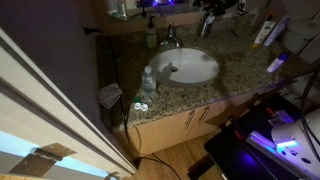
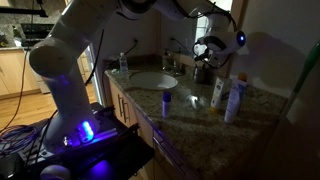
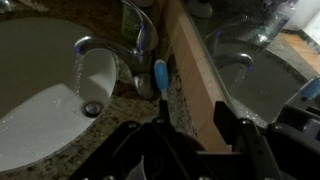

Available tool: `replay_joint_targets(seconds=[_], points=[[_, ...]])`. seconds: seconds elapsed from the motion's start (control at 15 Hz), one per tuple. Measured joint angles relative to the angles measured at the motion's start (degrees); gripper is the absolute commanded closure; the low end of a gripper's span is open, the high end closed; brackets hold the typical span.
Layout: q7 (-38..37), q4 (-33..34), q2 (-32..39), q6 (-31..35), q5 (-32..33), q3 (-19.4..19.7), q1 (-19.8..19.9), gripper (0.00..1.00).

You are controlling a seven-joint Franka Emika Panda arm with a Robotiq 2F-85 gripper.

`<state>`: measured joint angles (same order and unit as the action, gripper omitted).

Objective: Pick up the tooth brush wet it and put it back in the holder then close the tap

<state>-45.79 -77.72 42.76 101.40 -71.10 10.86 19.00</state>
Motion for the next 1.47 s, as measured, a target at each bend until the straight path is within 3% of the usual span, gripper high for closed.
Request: replay_joint_targets(seconds=[0.2, 0.73, 1.07, 1.47], points=[[1.04, 0.85, -3.78, -0.16, 5.46, 0.28, -1.41, 0.01], [0.65, 2.84, -18.95, -19.31, 20.64, -1.19, -6.13, 0.00], [0.78, 2.85, -19.07, -19.96, 21.41, -1.44, -6.69, 0.00], [10.78, 3.04, -15.48, -23.08, 29.15, -3.66, -9.61, 0.00]])
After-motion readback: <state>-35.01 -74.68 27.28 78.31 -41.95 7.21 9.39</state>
